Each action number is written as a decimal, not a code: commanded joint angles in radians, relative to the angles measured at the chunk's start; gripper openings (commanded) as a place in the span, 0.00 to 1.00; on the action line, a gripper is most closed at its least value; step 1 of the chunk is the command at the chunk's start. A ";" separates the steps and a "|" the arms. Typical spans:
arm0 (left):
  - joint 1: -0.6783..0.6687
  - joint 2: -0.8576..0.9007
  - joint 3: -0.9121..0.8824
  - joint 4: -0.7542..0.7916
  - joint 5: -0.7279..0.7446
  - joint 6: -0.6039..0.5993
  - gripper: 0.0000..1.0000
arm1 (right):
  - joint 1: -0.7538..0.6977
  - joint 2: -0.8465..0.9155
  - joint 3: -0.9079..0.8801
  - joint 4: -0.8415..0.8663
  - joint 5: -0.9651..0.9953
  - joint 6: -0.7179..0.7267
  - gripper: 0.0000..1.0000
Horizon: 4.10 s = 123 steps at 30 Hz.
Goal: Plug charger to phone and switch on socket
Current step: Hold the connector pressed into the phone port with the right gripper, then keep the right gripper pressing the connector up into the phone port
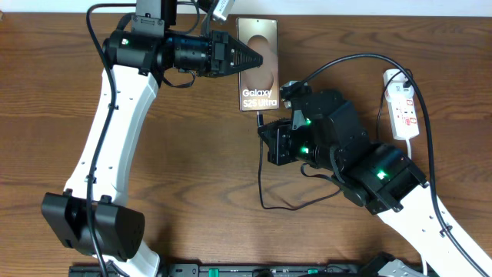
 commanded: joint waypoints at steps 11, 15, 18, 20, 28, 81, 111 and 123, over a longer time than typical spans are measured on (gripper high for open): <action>-0.001 0.001 0.013 0.002 0.023 0.013 0.07 | -0.004 0.003 0.026 -0.008 0.013 -0.019 0.01; -0.001 0.001 0.013 0.002 0.023 0.013 0.07 | -0.004 0.003 0.026 -0.004 0.017 -0.019 0.01; -0.001 0.001 0.013 0.002 0.023 0.013 0.07 | -0.005 0.003 0.026 -0.003 0.018 -0.019 0.01; -0.001 0.001 0.013 0.002 0.023 0.013 0.07 | -0.004 0.003 0.027 -0.003 0.020 -0.019 0.01; -0.001 0.001 0.013 0.002 0.023 0.013 0.07 | -0.004 0.017 0.026 -0.006 0.019 -0.019 0.01; -0.001 0.001 0.013 0.006 0.021 0.018 0.07 | -0.005 0.019 0.046 -0.042 0.008 -0.026 0.01; -0.001 0.001 0.013 0.006 0.021 0.017 0.07 | -0.004 0.018 0.068 -0.056 0.002 -0.042 0.01; -0.001 0.001 0.013 0.006 0.022 0.017 0.07 | -0.004 0.020 0.068 -0.056 0.033 -0.042 0.01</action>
